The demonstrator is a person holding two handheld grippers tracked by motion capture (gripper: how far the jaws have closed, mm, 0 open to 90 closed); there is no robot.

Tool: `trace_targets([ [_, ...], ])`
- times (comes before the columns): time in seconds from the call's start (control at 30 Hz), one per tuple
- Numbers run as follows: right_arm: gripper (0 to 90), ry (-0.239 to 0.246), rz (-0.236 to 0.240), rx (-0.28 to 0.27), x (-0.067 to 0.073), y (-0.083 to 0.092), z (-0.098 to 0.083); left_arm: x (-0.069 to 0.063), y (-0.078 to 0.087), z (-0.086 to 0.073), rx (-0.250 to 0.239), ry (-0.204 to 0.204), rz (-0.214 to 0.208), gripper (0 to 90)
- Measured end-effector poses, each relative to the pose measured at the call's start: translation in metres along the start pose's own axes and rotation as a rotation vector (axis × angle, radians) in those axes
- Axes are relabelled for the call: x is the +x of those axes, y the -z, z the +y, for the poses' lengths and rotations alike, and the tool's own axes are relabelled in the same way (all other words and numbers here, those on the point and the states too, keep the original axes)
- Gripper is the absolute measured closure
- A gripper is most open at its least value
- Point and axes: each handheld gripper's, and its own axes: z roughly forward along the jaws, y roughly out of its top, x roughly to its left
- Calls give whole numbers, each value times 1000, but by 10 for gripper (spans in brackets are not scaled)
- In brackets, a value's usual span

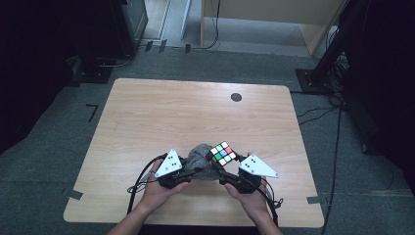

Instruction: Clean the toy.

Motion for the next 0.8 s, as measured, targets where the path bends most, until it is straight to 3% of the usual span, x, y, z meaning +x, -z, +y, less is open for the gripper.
trace_targets([
  [0.1,345,-9,39,-17,6,1,2,-4,-6,-2,18,10,-35,685],
  [0.17,345,19,65,-13,13,-1,2,-11,-11,-3,27,-7,-70,680],
  [0.23,345,25,63,4,16,-4,-1,-15,-12,-3,38,-27,-72,680],
  [0.3,345,8,41,14,11,-5,-3,-12,-11,-4,47,-20,-72,680],
  [0.37,345,2,-15,27,3,-5,-5,-6,-10,-5,55,-1,-53,678],
  [0.47,345,3,-63,31,-6,-3,-7,5,-9,-7,101,62,-25,620],
  [0.5,345,3,-63,31,-6,-3,-7,5,-9,-7,101,62,-25,595],
  [0.57,345,14,-73,24,-10,-1,-8,15,-7,-10,134,91,16,533],
  [0.8,345,47,-75,39,-10,-3,-13,31,6,-6,117,170,65,370],
])
